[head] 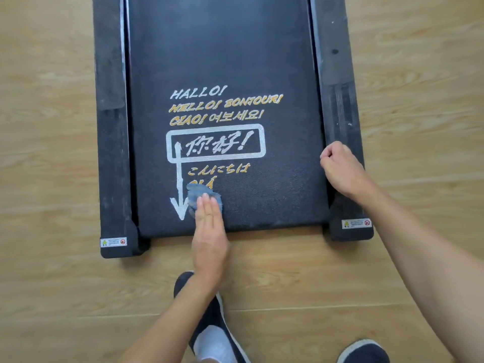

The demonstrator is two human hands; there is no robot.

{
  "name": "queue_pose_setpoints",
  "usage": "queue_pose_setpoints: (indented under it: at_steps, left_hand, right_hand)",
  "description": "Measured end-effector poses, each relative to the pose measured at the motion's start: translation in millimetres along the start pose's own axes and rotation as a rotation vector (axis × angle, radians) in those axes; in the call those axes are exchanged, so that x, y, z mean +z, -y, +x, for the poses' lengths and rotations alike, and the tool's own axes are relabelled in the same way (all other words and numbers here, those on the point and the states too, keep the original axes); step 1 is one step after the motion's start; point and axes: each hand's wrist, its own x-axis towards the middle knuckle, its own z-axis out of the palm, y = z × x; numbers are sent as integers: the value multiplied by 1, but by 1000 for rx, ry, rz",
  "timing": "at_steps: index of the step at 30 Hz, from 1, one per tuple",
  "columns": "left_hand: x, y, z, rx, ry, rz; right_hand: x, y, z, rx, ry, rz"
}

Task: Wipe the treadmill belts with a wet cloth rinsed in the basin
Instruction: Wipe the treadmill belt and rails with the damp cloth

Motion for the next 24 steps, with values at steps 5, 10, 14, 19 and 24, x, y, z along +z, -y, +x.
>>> queue_pose_setpoints:
  at_steps: [5, 10, 14, 19, 24]
  left_hand:
    - [34, -108, 40, 587, 111, 21]
    - [51, -159, 52, 806, 212, 58]
    - [32, -134, 47, 755, 167, 28]
    - [-20, 5, 26, 345, 91, 142]
    - [-53, 118, -24, -8, 7, 303]
  right_hand:
    - [-3, 3, 1, 26, 33, 7]
    - [-6, 7, 2, 50, 18, 5]
    - [-9, 4, 2, 56, 31, -1]
    - [-3, -1, 1, 18, 23, -7]
    - [3, -2, 2, 24, -15, 32]
